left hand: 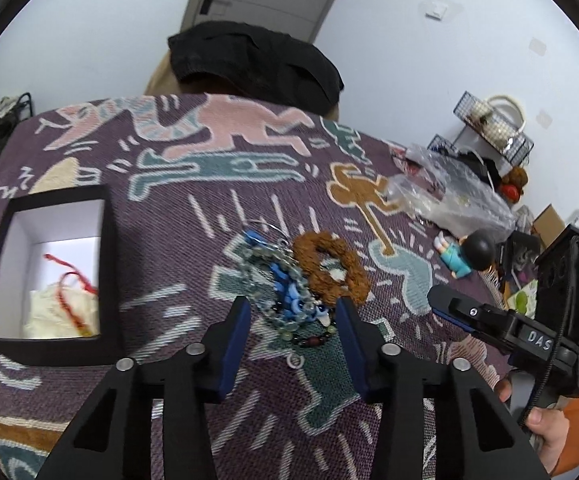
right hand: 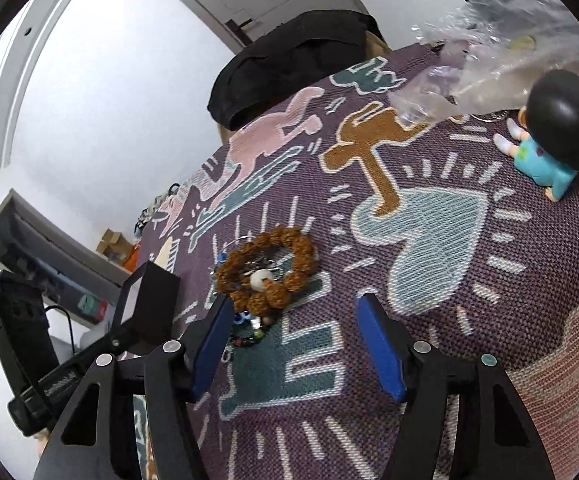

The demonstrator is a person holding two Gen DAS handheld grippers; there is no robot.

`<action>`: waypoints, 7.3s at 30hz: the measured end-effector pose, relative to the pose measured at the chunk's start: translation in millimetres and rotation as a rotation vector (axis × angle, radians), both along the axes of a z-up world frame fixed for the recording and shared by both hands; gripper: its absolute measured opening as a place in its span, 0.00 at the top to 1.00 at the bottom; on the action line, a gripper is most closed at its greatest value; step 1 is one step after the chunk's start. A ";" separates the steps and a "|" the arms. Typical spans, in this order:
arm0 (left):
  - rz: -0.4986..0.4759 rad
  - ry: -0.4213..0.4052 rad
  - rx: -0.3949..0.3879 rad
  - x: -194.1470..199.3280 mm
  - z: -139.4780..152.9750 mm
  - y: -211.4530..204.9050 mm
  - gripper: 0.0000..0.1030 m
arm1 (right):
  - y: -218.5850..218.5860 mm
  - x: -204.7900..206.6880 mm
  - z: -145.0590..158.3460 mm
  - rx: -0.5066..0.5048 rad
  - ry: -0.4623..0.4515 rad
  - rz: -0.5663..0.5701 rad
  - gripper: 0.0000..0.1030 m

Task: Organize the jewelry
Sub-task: 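Move both grippers back to the jewelry pile, left gripper reaching the green bead bracelet, then lift the green bead bracelet with the left gripper while the right grasps the brown bead bracelet, then lower the green bead bracelet into the box with the left gripper while the right holds the brown bracelet, then lower the brown bead bracelet into the box and open the right gripper, then move both grippers back toward the blue keychain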

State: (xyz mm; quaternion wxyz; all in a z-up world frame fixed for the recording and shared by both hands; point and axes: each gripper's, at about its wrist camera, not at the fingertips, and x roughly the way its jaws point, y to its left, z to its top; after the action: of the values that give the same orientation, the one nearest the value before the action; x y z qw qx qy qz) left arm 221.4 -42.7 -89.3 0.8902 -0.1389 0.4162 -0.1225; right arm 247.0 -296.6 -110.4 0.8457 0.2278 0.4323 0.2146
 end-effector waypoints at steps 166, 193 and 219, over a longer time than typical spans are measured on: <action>0.381 -0.084 0.085 -54.9 39.3 206.9 0.37 | 269.2 -6.8 96.5 -0.156 -0.256 0.420 0.80; 0.402 -0.208 -0.005 -74.3 35.9 151.6 0.37 | 158.9 -10.7 58.8 -0.069 -0.196 0.231 0.20; 0.264 -0.294 0.042 -92.7 43.7 67.0 0.31 | 53.4 -35.8 47.2 -0.052 -0.243 0.015 0.17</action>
State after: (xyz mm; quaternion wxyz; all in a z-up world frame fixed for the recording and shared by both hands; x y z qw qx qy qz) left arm 128.7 24.3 -45.7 0.9525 -0.1540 0.2622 -0.0152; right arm 211.2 -243.2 -63.2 0.8959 0.1748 0.3338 0.2355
